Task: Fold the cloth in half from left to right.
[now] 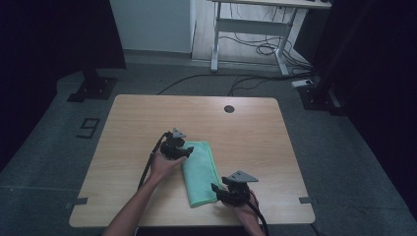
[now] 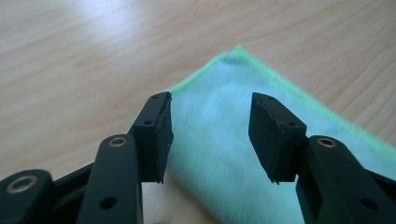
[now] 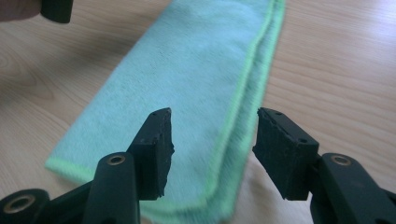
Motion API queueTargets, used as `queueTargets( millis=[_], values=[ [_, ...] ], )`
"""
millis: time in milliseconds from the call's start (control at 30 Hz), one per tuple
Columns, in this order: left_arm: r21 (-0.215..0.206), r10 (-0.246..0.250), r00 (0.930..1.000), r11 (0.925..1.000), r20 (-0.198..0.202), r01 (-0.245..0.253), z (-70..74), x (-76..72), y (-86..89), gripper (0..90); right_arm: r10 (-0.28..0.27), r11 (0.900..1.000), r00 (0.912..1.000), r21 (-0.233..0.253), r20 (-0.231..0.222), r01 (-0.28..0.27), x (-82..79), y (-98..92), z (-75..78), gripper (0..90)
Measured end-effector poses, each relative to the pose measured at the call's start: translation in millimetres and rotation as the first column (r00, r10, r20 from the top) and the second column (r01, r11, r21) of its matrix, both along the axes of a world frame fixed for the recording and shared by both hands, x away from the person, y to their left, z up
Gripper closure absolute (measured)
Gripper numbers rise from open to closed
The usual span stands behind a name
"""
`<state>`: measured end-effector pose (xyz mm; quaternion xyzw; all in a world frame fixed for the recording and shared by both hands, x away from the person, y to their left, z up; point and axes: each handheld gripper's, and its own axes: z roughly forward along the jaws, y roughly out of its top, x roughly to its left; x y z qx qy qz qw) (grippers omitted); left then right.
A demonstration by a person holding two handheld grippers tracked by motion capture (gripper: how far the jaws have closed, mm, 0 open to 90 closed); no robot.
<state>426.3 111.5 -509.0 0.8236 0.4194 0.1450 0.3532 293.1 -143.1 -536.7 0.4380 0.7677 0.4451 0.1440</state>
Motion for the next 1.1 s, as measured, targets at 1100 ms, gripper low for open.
queueTargets(
  millis=[1100],
  values=[
    [0.096, -0.111, 0.9938, 0.9892, -0.011, 0.112, -25.8, 9.0, -39.9, 44.6, 0.086, 0.991, 0.9962, -0.102, -0.008, -0.087, -3.7, 14.7, -14.9, 50.4]
  ],
)
